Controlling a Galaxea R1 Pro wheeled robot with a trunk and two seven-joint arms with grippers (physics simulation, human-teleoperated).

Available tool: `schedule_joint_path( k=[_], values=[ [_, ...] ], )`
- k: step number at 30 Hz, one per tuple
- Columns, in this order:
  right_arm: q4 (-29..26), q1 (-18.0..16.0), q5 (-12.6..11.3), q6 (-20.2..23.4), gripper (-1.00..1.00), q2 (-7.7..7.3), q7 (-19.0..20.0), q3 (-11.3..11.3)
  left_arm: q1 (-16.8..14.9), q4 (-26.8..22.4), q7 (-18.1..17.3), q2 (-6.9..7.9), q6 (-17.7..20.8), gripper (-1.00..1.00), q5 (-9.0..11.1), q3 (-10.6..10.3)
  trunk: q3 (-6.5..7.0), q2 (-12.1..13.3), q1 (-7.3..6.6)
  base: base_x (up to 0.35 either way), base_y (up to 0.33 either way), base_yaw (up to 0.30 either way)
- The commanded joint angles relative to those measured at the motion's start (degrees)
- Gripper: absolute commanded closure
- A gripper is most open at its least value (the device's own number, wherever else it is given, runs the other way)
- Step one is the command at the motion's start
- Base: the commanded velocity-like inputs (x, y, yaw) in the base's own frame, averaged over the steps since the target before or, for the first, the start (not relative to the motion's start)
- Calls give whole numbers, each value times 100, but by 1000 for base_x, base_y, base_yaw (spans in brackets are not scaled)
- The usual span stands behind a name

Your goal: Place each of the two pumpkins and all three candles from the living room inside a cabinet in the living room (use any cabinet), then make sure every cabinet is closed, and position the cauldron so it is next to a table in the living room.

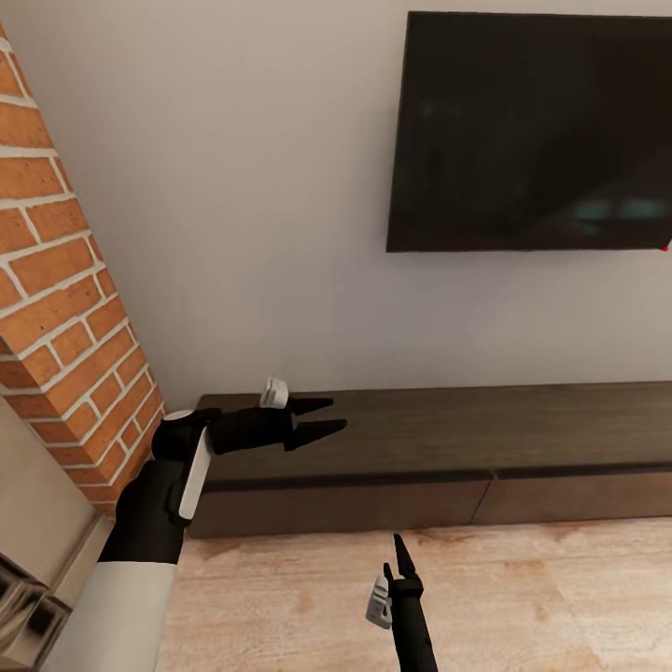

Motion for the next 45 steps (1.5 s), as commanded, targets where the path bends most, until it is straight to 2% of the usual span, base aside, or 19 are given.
schedule_joint_path(
  k=[1, 10, 27, 31, 33, 40, 45],
  values=[
    [0, 0, 0, 0, -100, 0, 0, 0, 0, 0, 1, 0, 4, -100, -6, -3, -18, -42, 23, 0, 0, 0],
    [-12, -1, -8, 0, -100, 0, -32, 0, 0, -24, -1, 0, 23, -100, -16, -15, -180, -403, 220, 40, 0, 0],
    [-10, 3, 0, 0, -100, -2, -52, 20, 0, -49, -5, 0, 23, -100, -16, -26, -485, -1084, 594, 152, -56, 0],
    [-48, -128, -9, -65, -100, -132, -135, 6, 130, -179, -32, -1, -61, -100, 107, -26, -485, -1083, 593, 0, 0, 0],
    [-53, -193, -13, -15, -100, -99, -140, -3, 194, -200, -32, -5, -63, -100, 93, -26, -485, -1083, 593, 0, 0, 0],
    [-62, -408, -17, 23, -100, -104, -232, -16, 313, -277, -32, 7, -65, -100, 249, -26, -485, -1083, 593, 0, 0, 0],
    [-66, -468, -23, -12, -100, -250, -220, -17, 324, -281, -32, 9, -65, -100, 264, -26, -485, -1083, 593, 0, 0, 0]
  ],
)
